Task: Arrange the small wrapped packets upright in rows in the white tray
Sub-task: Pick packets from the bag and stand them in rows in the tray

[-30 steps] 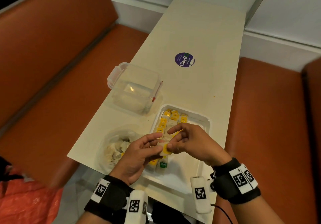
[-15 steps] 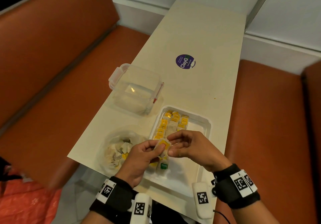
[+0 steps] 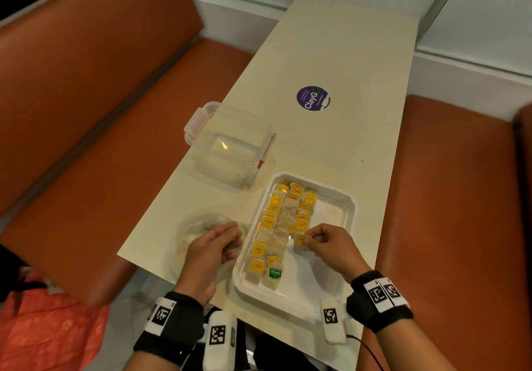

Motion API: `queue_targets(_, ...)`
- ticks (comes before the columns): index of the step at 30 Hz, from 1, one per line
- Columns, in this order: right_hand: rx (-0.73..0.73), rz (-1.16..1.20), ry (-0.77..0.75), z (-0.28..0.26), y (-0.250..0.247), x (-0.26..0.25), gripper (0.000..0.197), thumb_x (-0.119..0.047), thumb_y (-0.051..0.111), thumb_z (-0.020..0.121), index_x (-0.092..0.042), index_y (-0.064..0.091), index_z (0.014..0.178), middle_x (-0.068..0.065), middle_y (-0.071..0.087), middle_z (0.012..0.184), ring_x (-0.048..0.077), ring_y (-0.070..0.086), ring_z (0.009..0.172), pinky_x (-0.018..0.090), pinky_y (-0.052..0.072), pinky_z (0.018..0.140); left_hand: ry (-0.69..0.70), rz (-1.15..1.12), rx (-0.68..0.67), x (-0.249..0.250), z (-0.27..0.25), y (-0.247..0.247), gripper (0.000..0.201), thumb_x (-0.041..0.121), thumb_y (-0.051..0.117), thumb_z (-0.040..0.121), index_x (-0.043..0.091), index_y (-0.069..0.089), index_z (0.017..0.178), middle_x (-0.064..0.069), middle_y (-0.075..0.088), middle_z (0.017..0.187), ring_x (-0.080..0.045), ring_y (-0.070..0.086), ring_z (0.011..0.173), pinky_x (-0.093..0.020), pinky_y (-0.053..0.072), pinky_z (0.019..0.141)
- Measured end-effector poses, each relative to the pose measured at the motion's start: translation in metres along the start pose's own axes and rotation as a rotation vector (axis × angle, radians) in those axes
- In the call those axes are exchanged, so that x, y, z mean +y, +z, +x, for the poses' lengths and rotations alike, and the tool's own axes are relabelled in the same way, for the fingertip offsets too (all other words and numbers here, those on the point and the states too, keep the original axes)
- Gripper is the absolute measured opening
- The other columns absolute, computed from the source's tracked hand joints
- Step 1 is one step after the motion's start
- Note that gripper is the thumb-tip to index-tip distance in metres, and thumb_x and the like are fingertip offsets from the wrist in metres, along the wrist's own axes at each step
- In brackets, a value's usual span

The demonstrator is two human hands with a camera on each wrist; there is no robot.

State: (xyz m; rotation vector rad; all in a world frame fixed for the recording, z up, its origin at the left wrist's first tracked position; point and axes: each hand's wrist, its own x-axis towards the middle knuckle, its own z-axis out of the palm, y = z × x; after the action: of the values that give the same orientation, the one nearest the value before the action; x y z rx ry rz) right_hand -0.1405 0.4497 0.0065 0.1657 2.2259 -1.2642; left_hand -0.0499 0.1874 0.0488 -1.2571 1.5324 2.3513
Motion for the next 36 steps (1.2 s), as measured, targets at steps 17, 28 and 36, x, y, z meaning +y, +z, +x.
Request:
queue_targets(17,0.113,0.062,0.104,0.043,0.022,0.016,0.008,-0.015,0.082,0.086,-0.014,0.074,0.088,0.009,0.077,0.075,0.021,0.070,0.065,0.045,0.064,0.077,0.270,0.895,0.248,-0.006,0.044,-0.066,0.029,0.019,0.082,0.086,0.031,0.075,0.111,0.006,0.071,0.115,-0.014,0.068,0.103,-0.034,0.053,0.090)
queue_targets(28,0.196,0.065,0.103,0.040,0.026,0.013,0.026,-0.023,0.088,0.078,-0.021,0.067,0.093,0.003,0.077,0.083,0.023,0.075,0.079,0.044,0.063,0.081,0.311,1.188,0.080,-0.012,0.057,-0.057,0.036,0.037,0.077,0.084,0.040,0.072,0.119,0.008,0.069,0.113,-0.009,0.066,0.089,-0.031,0.053,0.079)
queue_targets(36,0.208,0.048,0.028,0.027,0.016,-0.001,0.027,-0.022,0.089,0.079,-0.022,0.067,0.095,0.003,0.072,0.089,0.026,0.072,0.082,0.045,0.062,0.082,0.298,1.281,0.044,-0.019,0.063,-0.043,0.027,0.030,0.073,0.083,0.034,0.066,0.109,0.002,0.062,0.108,-0.021,0.065,0.096,-0.031,0.050,0.078)
